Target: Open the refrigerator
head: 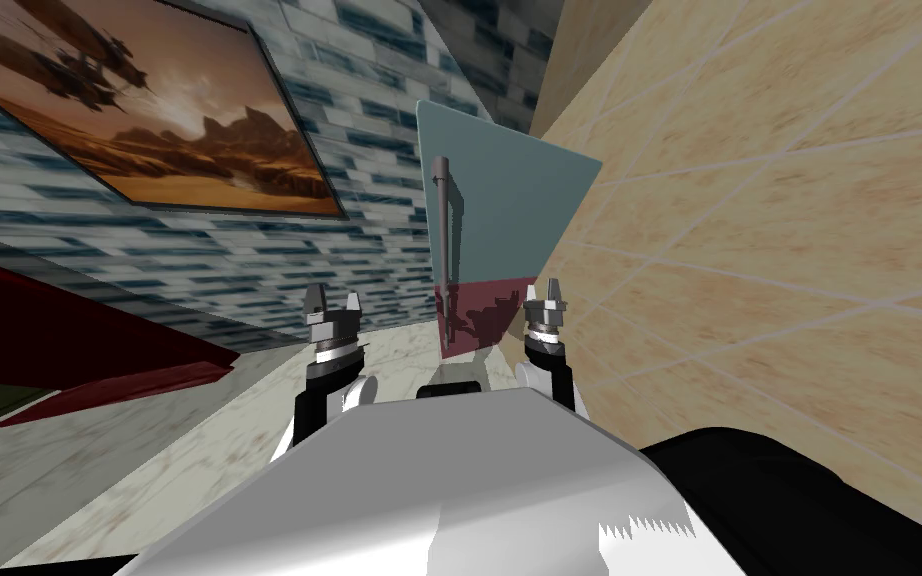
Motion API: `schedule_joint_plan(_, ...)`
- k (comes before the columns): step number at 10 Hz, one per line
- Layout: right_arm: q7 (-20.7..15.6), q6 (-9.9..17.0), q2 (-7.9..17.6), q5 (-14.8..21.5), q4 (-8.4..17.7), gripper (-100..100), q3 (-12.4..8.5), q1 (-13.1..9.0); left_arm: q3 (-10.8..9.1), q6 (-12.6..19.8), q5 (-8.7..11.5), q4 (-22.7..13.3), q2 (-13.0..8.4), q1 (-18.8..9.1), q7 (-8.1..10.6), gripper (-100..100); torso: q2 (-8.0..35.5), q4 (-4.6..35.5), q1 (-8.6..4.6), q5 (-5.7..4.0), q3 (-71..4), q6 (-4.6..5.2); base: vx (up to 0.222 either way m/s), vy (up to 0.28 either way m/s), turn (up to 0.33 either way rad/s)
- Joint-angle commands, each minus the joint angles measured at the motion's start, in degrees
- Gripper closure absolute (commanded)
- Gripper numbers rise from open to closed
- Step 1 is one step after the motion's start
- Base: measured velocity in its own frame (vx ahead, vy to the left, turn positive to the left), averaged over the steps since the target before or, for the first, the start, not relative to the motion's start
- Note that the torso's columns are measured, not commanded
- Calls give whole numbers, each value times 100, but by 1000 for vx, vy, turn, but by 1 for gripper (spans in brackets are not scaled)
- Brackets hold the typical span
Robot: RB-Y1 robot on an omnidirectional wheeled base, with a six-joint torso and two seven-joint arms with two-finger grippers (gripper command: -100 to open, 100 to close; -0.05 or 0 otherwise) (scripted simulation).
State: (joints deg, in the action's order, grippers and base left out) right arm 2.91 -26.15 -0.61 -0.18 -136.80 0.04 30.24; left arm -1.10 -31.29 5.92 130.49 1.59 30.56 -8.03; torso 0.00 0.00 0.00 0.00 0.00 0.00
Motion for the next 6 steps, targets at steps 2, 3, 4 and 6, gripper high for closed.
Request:
schedule_joint_plan(2, 0, 0, 0, 0, 0, 0, 0, 0, 0, 0, 0, 0, 0, 0, 0, 0, 597, 600, 0, 0, -1200, 0, 0, 0, 0)
schedule_joint_plan(3, 0, 0, 0, 0, -1, 0, 0, 0, 0, 0, 0, 1, 0, 0, 0, 0, 1003, 1006, 0, 0, -2014, 0, 0, 0, 0)
schedule_joint_plan(4, 0, 0, 0, 0, -1, 0, 0, 0, 0, 0, 0, 1, 0, 0, 0, 0, 1422, 1424, 0, 0, -2850, 0, 0, 0, 0)
schedule_joint_plan(6, 0, 0, 0, 0, -1, 0, 0, 0, 0, 0, 0, 1, 0, 0, 0, 0, 2269, 2268, 0, 0, -4536, 0, 0, 0, 0)
